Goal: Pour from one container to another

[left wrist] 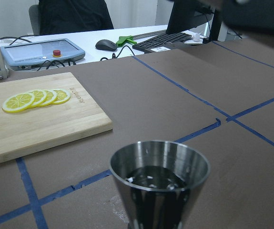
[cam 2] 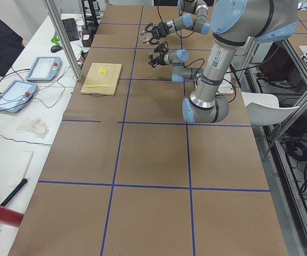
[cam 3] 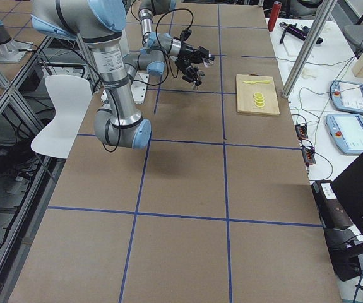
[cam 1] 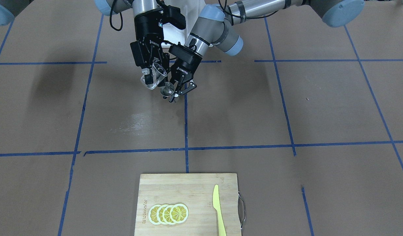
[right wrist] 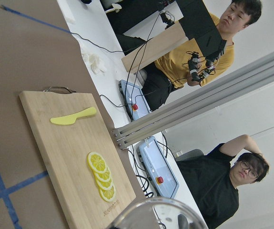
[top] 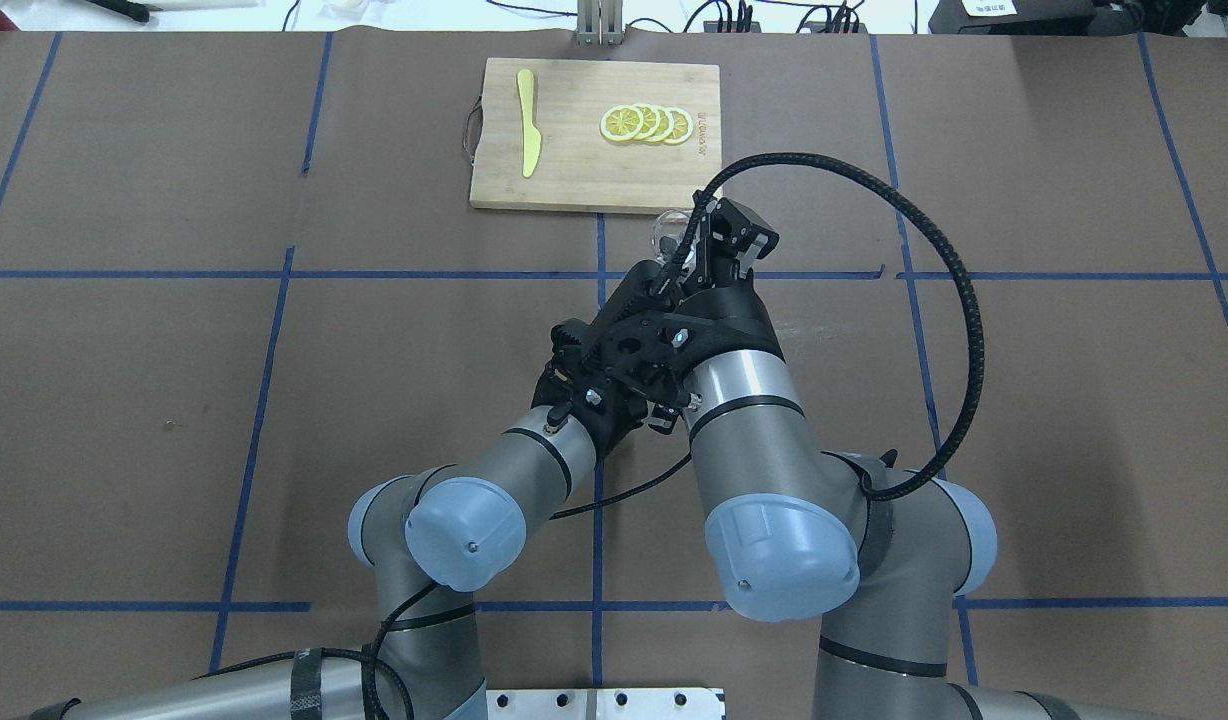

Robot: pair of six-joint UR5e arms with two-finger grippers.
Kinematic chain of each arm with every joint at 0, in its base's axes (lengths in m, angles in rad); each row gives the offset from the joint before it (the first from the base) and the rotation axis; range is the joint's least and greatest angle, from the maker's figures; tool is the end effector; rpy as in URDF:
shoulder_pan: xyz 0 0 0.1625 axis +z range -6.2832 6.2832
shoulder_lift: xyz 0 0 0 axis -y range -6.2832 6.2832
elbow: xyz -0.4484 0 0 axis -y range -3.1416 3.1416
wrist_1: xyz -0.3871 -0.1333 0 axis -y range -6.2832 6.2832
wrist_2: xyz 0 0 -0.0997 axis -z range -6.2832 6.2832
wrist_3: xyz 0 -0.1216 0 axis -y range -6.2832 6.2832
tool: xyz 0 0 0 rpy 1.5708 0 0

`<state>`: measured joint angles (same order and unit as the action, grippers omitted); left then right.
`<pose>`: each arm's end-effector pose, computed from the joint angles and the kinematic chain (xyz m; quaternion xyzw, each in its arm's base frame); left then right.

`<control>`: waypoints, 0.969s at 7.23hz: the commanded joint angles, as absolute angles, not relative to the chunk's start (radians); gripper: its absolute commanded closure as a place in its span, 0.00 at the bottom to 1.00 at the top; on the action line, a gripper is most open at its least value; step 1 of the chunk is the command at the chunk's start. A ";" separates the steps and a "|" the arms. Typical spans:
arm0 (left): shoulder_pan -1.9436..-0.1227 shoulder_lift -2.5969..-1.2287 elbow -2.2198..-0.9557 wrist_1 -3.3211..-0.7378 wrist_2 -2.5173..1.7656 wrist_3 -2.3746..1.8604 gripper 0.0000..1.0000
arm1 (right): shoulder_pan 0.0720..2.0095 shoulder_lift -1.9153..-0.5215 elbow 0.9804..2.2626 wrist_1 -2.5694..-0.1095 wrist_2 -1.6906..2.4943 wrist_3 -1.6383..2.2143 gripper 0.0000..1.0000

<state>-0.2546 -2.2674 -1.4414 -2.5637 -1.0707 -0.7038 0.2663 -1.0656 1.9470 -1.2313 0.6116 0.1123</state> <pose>0.6504 -0.3673 0.1999 0.5114 0.4835 0.0417 0.7092 -0.4819 -0.3728 0.1865 0.6322 -0.0438 -0.1892 0.7501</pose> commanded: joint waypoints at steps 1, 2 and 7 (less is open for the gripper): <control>-0.259 -2.266 -1.450 -2.565 -1.071 -0.703 1.00 | 0.296 -1.098 1.965 -1.220 0.617 0.282 1.00; -0.261 -2.264 -1.459 -2.568 -1.071 -0.704 1.00 | 0.316 -1.104 1.971 -1.213 0.633 0.337 1.00; -0.293 -2.149 -1.625 -2.572 -1.060 -0.716 1.00 | 0.432 -1.261 1.974 -1.068 0.733 0.930 1.00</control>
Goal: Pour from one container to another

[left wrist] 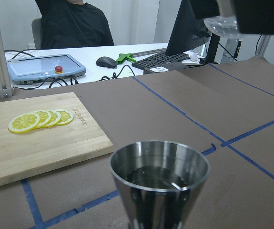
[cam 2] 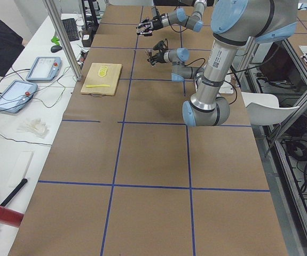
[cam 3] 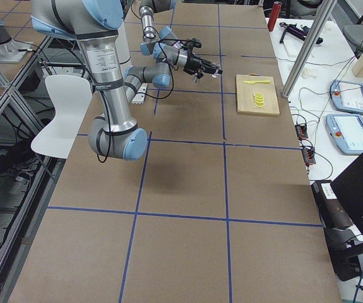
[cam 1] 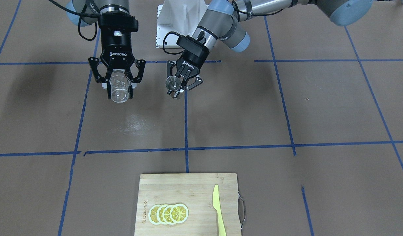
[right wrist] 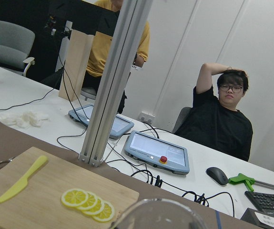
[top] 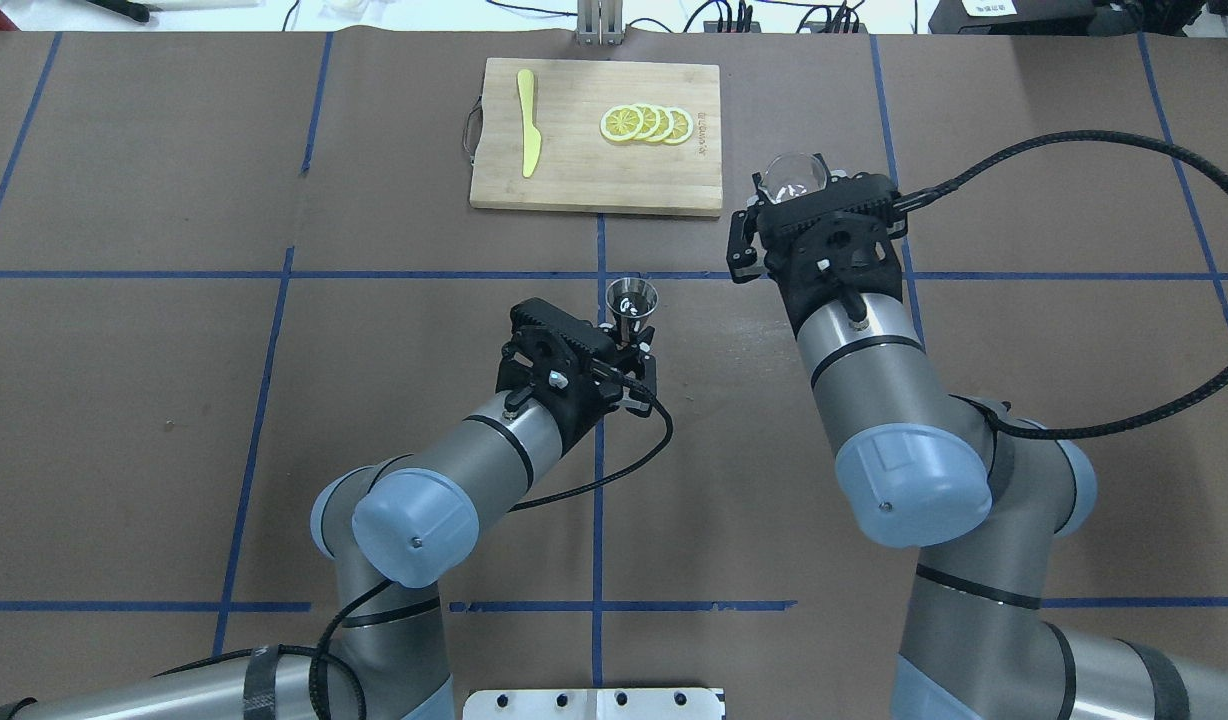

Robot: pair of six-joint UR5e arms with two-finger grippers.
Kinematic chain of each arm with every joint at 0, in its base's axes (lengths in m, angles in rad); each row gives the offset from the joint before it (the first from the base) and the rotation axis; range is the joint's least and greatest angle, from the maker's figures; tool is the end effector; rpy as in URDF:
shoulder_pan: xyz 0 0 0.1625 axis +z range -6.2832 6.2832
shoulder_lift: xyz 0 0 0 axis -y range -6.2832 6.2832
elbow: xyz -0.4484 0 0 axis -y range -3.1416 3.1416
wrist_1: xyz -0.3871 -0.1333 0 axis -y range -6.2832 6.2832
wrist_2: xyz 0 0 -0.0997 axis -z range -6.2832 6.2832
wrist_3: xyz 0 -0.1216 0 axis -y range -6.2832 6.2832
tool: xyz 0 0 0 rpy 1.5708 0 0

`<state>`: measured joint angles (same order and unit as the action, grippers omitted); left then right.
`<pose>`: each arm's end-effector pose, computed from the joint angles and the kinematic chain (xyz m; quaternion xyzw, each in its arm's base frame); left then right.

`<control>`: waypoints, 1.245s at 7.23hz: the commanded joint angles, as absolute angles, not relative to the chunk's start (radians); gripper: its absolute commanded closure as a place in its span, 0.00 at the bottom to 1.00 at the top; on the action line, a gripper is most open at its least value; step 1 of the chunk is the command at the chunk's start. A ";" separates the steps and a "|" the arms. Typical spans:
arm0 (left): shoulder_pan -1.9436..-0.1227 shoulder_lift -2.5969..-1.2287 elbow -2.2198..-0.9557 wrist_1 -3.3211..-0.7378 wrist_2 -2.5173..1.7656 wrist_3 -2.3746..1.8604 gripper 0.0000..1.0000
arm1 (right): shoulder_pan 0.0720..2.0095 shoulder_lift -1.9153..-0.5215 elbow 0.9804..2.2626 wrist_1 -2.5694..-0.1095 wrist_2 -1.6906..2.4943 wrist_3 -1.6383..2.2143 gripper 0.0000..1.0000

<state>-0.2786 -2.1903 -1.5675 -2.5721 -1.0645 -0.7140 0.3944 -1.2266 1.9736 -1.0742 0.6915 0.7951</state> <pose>0.5988 -0.3713 0.1993 0.5224 0.4975 0.0169 0.6923 -0.4121 -0.4174 0.2521 0.5795 -0.2484 0.1041 0.7692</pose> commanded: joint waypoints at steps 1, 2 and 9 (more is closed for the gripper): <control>-0.316 -2.091 -1.667 -2.572 -1.058 -0.716 1.00 | 0.458 -1.296 1.985 -1.068 0.791 0.952 1.00; -0.348 -2.044 -1.678 -2.572 -1.057 -0.719 1.00 | 0.462 -1.333 1.988 -1.068 0.799 0.991 1.00; -0.505 -1.636 -1.822 -2.576 -0.984 -0.802 1.00 | 0.526 -1.563 2.010 -1.069 1.100 1.525 1.00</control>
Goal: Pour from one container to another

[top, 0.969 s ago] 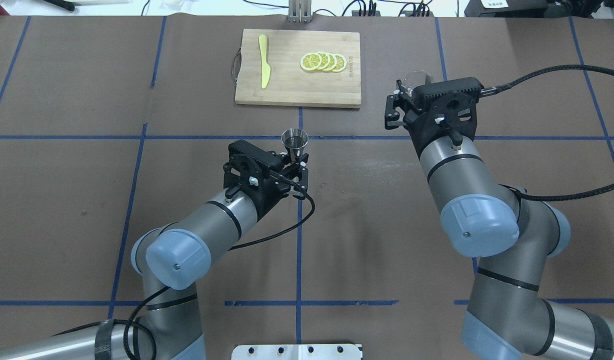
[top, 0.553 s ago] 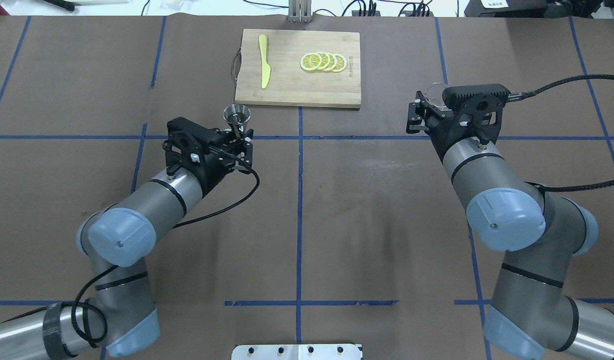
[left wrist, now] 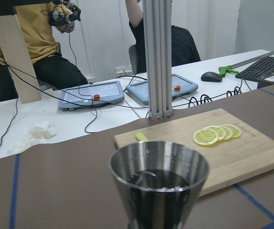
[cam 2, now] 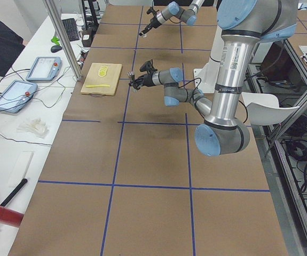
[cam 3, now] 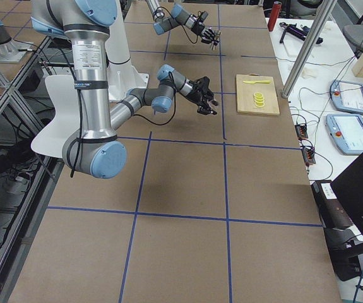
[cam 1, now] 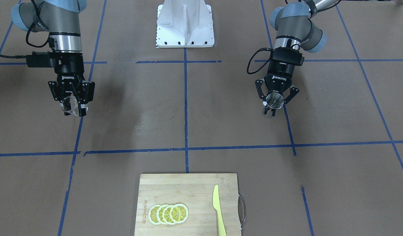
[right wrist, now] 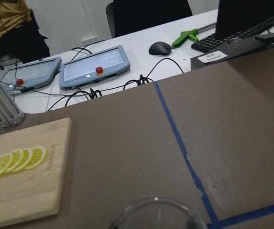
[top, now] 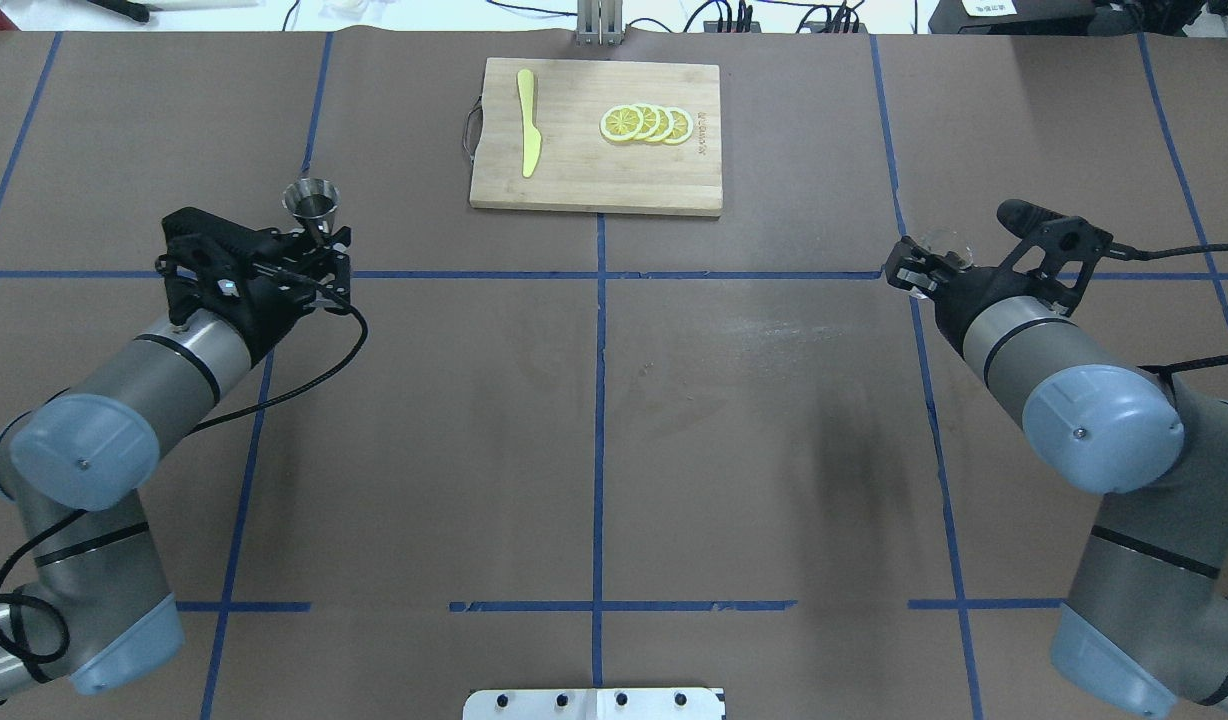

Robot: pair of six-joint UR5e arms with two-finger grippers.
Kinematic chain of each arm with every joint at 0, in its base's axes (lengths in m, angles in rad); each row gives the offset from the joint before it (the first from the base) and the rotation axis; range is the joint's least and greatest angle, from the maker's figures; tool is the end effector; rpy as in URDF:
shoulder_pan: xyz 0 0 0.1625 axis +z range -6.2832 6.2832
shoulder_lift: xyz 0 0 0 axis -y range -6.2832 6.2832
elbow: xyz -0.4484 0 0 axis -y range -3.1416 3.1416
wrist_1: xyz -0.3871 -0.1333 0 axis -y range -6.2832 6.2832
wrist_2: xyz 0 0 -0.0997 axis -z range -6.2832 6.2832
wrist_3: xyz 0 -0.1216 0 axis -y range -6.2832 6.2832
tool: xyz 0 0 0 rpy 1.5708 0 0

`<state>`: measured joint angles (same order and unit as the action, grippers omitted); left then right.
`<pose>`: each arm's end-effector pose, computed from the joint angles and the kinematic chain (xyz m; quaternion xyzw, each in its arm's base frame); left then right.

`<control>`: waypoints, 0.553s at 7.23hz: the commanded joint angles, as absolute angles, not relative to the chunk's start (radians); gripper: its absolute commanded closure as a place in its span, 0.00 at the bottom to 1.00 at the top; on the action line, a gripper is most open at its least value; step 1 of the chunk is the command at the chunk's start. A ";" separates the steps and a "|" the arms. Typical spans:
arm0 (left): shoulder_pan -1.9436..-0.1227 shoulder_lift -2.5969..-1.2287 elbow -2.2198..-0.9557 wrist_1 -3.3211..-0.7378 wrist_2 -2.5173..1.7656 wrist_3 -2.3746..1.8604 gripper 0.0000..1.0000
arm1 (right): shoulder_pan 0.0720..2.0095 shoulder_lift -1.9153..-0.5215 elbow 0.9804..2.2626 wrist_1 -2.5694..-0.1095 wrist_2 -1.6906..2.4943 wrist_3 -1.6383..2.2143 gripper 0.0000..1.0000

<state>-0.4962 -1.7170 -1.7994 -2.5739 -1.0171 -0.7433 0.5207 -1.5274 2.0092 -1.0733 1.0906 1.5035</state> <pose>0.3864 -0.4335 0.3864 0.5423 0.3527 -0.0489 0.7610 -0.3461 -0.4169 0.4085 0.3332 -0.3764 0.3016 0.8101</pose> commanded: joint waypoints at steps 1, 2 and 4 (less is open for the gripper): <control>-0.505 -1.600 -1.847 -2.577 -0.979 -0.934 1.00 | 0.525 -1.575 2.010 -1.068 1.056 1.488 1.00; -0.505 -1.577 -1.833 -2.577 -0.974 -1.016 1.00 | 0.523 -1.577 2.013 -1.068 1.027 1.432 1.00; -0.502 -1.510 -1.833 -2.576 -0.840 -1.118 1.00 | 0.520 -1.563 2.010 -1.068 1.026 1.420 1.00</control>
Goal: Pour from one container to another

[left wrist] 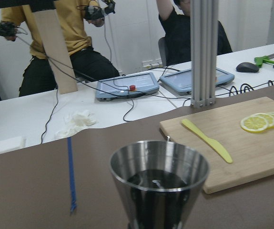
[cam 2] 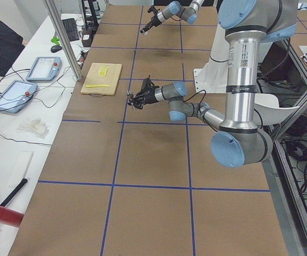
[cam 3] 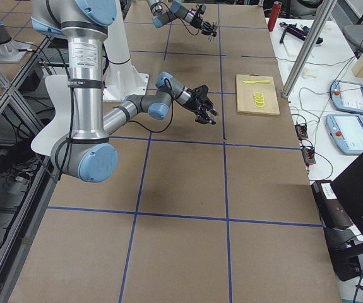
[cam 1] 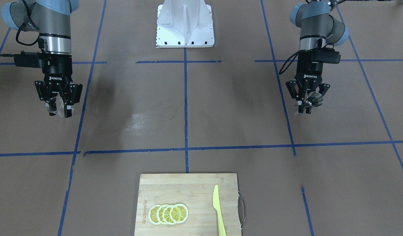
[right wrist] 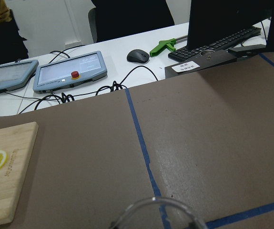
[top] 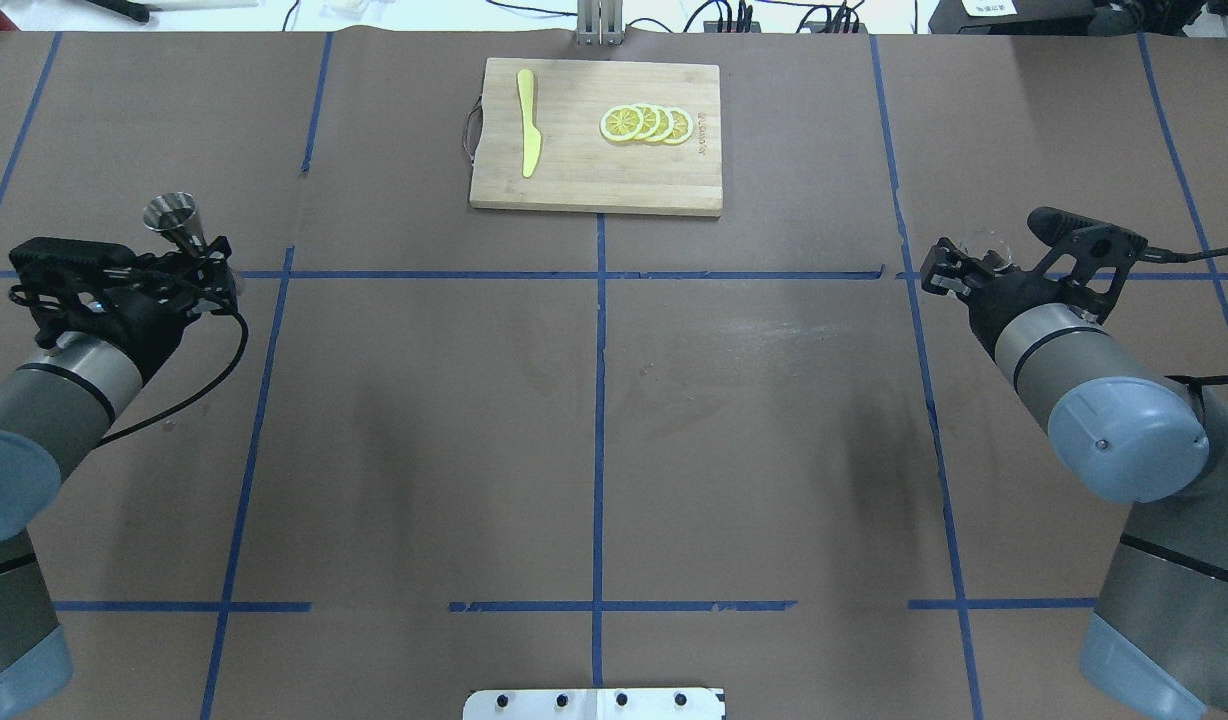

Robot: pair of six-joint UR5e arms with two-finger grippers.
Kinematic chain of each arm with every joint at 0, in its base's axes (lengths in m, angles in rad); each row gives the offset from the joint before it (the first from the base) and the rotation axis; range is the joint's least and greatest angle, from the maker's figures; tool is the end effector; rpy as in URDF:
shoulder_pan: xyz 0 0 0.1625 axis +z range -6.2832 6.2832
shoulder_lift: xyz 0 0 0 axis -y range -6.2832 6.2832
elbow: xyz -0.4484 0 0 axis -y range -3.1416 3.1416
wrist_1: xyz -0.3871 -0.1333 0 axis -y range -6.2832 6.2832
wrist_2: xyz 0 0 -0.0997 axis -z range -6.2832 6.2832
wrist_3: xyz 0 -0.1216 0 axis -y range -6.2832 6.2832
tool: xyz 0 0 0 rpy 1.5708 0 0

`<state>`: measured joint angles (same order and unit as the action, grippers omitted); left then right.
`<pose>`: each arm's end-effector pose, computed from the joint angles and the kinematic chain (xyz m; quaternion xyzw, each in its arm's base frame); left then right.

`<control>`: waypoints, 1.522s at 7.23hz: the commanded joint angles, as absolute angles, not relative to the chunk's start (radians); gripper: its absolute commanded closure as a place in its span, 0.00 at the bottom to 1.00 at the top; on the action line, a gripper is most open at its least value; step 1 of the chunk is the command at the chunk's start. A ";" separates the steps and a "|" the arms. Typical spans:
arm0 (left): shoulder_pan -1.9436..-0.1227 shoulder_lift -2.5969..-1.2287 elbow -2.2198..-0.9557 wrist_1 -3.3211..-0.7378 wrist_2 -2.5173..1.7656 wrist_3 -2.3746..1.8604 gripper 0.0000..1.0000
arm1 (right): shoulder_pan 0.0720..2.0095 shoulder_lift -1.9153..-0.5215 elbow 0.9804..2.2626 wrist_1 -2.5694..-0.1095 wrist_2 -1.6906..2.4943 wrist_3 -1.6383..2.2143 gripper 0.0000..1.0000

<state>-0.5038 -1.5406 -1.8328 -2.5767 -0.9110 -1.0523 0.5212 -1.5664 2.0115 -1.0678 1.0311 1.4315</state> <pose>0.3258 -0.4169 0.4590 0.4986 0.3496 -0.1823 0.7720 -0.3311 -0.4159 0.4241 0.3670 -0.3393 0.2822 0.8188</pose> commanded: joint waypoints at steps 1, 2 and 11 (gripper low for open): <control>-0.493 -1.509 -1.798 -2.576 -0.832 -1.200 1.00 | 0.522 -1.578 2.010 -1.068 1.020 1.405 1.00; -0.479 -1.509 -1.778 -2.573 -0.790 -1.247 1.00 | 0.519 -1.583 2.003 -1.068 0.987 1.350 1.00; -0.292 -1.511 -1.666 -2.563 -0.612 -1.319 1.00 | 0.391 -1.601 1.931 -0.940 0.864 1.344 1.00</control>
